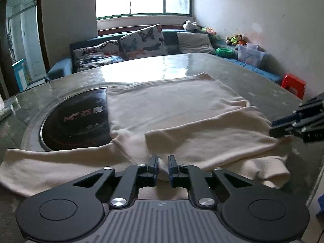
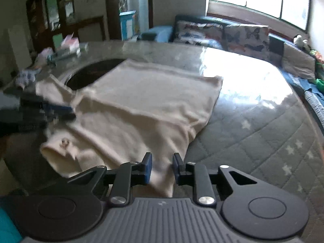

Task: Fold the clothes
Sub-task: 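Move the left gripper to the opposite side edge of the sweatshirt, then grasp that side with the left gripper, fold it over the body, release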

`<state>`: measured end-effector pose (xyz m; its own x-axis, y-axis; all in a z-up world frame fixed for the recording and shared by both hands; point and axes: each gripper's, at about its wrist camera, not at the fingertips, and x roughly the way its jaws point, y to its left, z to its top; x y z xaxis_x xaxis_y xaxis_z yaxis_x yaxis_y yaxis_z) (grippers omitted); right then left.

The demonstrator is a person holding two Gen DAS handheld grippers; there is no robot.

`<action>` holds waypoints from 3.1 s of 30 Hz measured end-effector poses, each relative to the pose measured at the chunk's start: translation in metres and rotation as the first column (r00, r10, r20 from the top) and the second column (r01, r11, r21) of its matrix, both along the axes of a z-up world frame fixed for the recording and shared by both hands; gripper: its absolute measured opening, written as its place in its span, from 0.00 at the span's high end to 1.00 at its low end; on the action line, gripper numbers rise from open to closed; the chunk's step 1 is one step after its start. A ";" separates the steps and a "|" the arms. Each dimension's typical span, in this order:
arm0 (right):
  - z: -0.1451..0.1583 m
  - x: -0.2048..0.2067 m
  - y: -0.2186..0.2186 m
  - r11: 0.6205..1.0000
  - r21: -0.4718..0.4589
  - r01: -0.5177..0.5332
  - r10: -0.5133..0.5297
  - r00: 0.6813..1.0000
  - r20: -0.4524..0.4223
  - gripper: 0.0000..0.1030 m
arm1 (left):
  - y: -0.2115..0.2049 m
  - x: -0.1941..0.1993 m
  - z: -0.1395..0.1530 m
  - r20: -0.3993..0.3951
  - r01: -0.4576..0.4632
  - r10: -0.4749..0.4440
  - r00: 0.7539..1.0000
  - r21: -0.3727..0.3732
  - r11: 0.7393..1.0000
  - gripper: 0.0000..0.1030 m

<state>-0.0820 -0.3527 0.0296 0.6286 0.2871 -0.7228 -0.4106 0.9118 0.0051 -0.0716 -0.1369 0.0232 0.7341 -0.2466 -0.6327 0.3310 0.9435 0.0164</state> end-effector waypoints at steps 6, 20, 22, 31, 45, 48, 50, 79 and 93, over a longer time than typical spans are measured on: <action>0.008 0.002 -0.008 1.000 -0.006 -0.003 0.003 1.000 0.010 0.81 | 0.007 0.004 0.007 -0.008 -0.011 0.011 1.000 -0.004 1.000 0.87; 0.000 0.050 0.004 0.999 -0.034 0.002 -0.001 1.000 0.023 0.81 | -0.012 0.040 0.006 -0.043 0.029 -0.034 0.998 -0.101 0.994 0.85; 0.002 0.050 0.004 0.999 -0.036 0.001 0.000 1.000 0.027 0.81 | -0.009 0.042 0.004 -0.048 0.018 -0.024 0.999 -0.109 0.994 0.85; 0.011 0.023 0.024 0.992 -0.037 -0.120 0.121 0.992 0.023 0.80 | 0.007 0.026 0.003 -0.027 -0.002 -0.001 1.000 -0.101 0.995 0.66; 0.006 0.017 0.076 0.963 -0.075 -0.258 0.261 0.965 0.022 0.79 | 0.101 0.004 0.013 -0.024 -0.377 0.376 0.926 -0.090 0.922 0.56; 0.005 0.021 0.092 0.955 -0.071 -0.288 0.290 0.957 0.025 0.80 | 0.127 0.005 0.014 -0.012 -0.481 0.481 0.877 -0.068 0.874 0.52; 0.006 0.024 0.104 0.950 -0.059 -0.307 0.309 0.951 0.029 0.80 | 0.145 0.007 0.014 -0.005 -0.545 0.545 0.838 -0.056 0.837 0.51; 0.010 0.010 0.117 0.947 -0.006 -0.322 0.322 0.945 0.057 0.79 | 0.198 0.032 0.004 -0.029 -0.676 0.677 0.735 -0.109 0.729 0.94; 0.017 0.008 0.053 0.988 0.097 -0.123 0.115 0.990 0.087 0.79 | 0.043 -0.001 0.100 0.175 -0.133 0.184 0.967 -0.266 0.955 0.95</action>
<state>-0.0738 -0.2996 0.0465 0.6407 0.4329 -0.6341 -0.5189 0.8529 0.0580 -0.0724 -0.0940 0.1234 0.8795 -0.2489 -0.4057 0.1912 0.9653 -0.1778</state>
